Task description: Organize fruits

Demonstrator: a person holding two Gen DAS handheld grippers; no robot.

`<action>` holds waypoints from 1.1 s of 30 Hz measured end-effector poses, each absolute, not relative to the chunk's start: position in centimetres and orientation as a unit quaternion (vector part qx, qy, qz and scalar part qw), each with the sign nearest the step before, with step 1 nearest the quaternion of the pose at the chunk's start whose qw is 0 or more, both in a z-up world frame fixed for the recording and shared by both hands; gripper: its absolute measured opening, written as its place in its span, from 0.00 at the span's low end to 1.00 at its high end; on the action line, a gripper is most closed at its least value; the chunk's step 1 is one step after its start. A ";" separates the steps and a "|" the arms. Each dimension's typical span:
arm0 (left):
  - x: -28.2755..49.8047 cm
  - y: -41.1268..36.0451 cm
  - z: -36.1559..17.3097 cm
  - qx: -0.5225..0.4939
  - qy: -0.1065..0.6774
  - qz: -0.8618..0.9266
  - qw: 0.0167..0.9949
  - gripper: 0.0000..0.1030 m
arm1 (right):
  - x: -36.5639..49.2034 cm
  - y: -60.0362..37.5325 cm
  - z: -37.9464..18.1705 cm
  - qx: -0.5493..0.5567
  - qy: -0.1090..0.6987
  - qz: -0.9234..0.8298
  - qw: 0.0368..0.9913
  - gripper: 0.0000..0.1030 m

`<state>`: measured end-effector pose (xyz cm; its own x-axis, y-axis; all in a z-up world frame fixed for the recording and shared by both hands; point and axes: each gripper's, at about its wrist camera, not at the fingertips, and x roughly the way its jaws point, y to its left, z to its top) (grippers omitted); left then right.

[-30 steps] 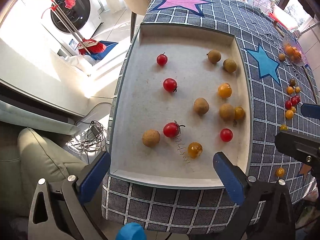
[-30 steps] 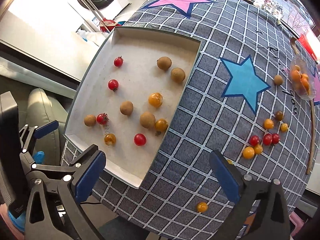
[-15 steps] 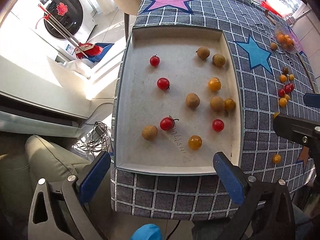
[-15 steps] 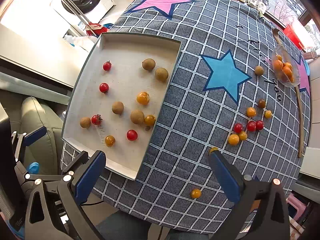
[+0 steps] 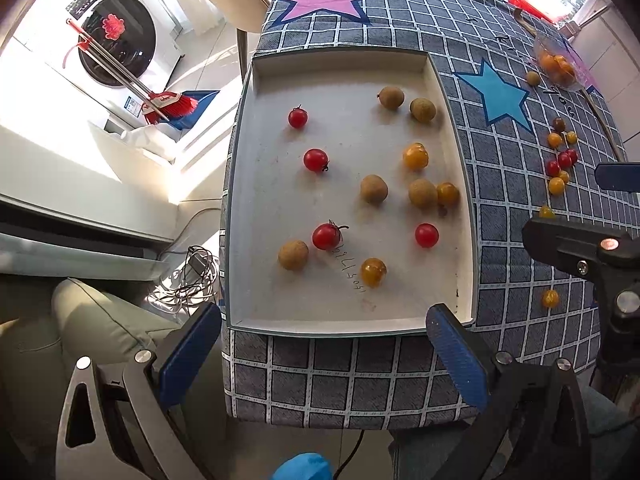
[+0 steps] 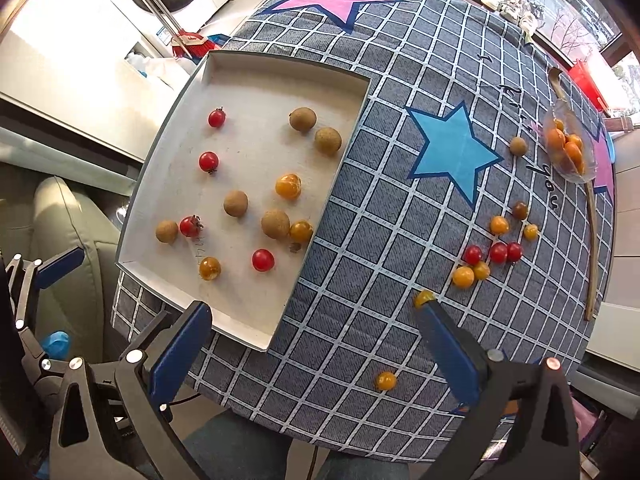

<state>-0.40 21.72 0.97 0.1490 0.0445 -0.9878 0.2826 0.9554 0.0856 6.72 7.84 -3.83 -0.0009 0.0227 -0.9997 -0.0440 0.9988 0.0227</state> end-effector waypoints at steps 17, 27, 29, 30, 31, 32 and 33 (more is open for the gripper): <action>-0.7 22.2 0.9 0.123 0.648 -0.074 0.748 1.00 | 6.5 8.7 -3.5 -0.037 0.699 0.017 0.714 1.00; -0.7 22.1 0.6 0.127 0.651 -0.074 0.745 1.00 | 6.7 8.8 -3.7 -0.043 0.697 0.018 0.716 1.00; -0.7 22.0 0.6 0.130 0.650 -0.074 0.745 1.00 | 6.7 8.8 -3.8 -0.042 0.697 0.019 0.715 1.00; -0.7 22.0 0.6 0.131 0.650 -0.074 0.745 1.00 | 6.7 8.9 -3.8 -0.042 0.698 0.020 0.715 1.00; -0.8 21.9 0.6 0.132 0.650 -0.074 0.745 1.00 | 6.8 8.9 -3.9 -0.042 0.698 0.020 0.715 1.00; -0.8 21.9 0.6 0.133 0.650 -0.074 0.745 1.00 | 6.8 9.0 -4.0 -0.042 0.698 0.020 0.715 1.00; -0.8 21.8 0.6 0.132 0.650 -0.075 0.745 1.00 | 6.8 9.0 -4.0 -0.042 0.698 0.020 0.714 1.00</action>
